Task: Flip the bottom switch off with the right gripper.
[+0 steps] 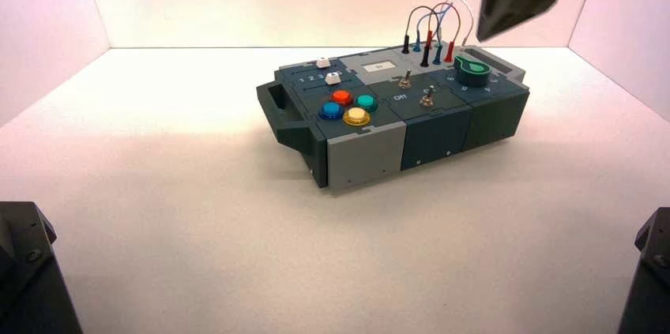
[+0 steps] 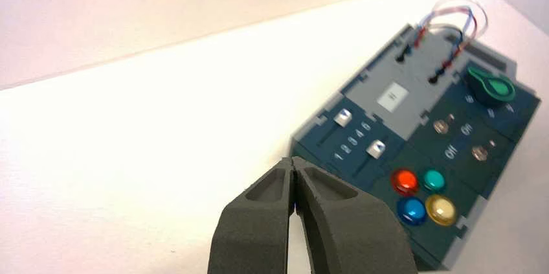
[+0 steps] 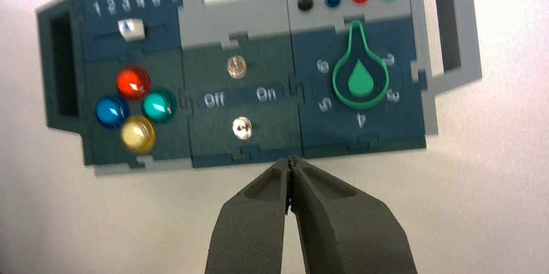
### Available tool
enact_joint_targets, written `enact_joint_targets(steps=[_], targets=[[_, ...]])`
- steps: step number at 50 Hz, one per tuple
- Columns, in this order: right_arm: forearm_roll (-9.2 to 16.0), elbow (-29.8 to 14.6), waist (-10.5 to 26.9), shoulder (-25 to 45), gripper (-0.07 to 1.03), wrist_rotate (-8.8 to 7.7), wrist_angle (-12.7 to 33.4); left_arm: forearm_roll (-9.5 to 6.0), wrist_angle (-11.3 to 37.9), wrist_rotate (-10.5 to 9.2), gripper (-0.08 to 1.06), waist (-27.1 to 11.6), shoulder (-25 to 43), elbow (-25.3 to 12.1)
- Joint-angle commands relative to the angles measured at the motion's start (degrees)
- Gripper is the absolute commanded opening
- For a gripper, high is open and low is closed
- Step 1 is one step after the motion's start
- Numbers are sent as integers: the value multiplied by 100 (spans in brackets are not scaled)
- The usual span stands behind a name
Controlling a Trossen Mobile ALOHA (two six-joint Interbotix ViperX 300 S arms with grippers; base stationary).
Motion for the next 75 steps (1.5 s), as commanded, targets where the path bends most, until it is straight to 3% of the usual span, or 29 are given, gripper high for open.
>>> enact_joint_targets(steps=[1, 12, 30, 58, 75], targets=[[70, -272, 26, 44, -2, 18, -114, -9, 105, -9, -3, -158, 940, -598], [193, -185, 26, 132, -2, 18, -211, -18, 334, -26, -3, -316, 2294, -1107], [308, -123, 79, 475, -2, 9, -308, -9, 334, -9, -3, -773, 3472, -1626], [308, -316, 79, 677, -2, 0, -316, 35, 606, 70, -3, -800, 3946, -1512], [431, -439, 176, 870, -2, 0, -246, 35, 1011, 79, -3, -800, 4368, -1854]])
